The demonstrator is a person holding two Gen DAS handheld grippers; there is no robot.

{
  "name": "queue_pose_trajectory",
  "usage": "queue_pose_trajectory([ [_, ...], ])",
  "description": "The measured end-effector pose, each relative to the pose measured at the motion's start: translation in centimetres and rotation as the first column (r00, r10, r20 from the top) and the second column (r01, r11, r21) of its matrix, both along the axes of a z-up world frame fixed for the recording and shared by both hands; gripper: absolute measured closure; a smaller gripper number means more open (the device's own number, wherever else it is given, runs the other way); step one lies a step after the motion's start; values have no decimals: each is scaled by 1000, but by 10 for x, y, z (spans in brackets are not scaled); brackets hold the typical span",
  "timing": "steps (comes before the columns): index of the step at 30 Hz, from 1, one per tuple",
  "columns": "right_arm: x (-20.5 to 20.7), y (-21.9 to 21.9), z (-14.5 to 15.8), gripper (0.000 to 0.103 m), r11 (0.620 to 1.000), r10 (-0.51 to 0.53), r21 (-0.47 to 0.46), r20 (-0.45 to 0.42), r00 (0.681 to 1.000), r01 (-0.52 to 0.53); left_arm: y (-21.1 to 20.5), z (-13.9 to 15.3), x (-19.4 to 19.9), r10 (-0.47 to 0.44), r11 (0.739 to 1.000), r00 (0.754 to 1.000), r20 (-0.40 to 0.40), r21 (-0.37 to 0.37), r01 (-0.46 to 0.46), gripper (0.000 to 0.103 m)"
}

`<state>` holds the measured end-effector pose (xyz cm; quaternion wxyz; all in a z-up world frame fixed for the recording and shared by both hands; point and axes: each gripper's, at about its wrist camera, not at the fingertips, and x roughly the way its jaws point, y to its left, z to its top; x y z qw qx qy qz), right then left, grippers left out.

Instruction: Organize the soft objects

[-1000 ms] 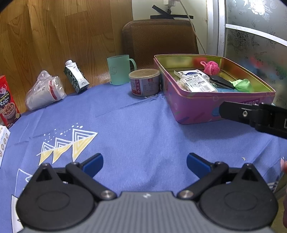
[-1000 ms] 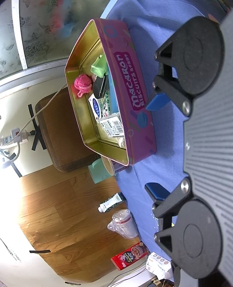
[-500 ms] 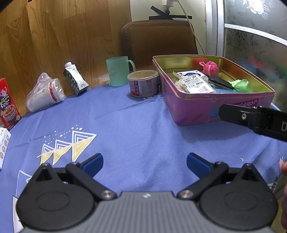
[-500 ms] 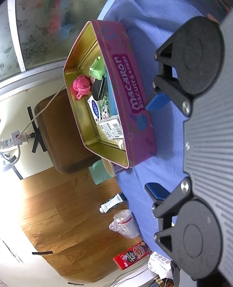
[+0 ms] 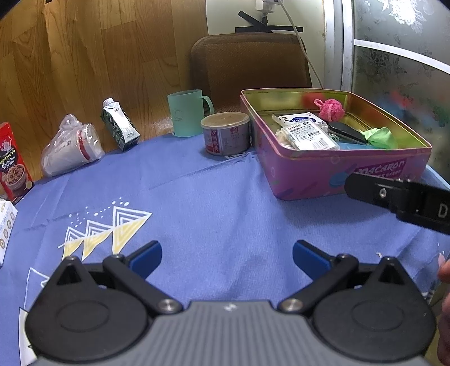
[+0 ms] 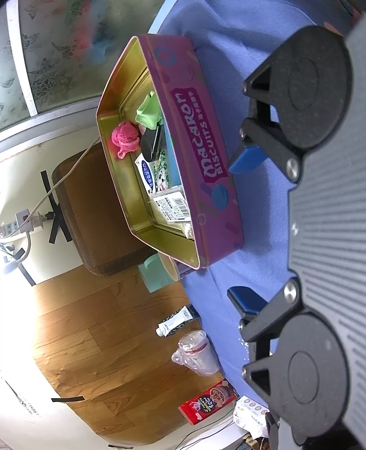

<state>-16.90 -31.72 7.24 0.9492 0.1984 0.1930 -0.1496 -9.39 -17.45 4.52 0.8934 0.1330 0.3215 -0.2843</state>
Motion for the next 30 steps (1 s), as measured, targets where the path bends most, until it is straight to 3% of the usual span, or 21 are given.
queue_pose_trajectory([
  [30, 2, 7, -1, 14, 1000, -5, -13, -6, 1000, 5, 5, 2, 2, 21, 1000, 1000, 7, -15, -21, 0],
])
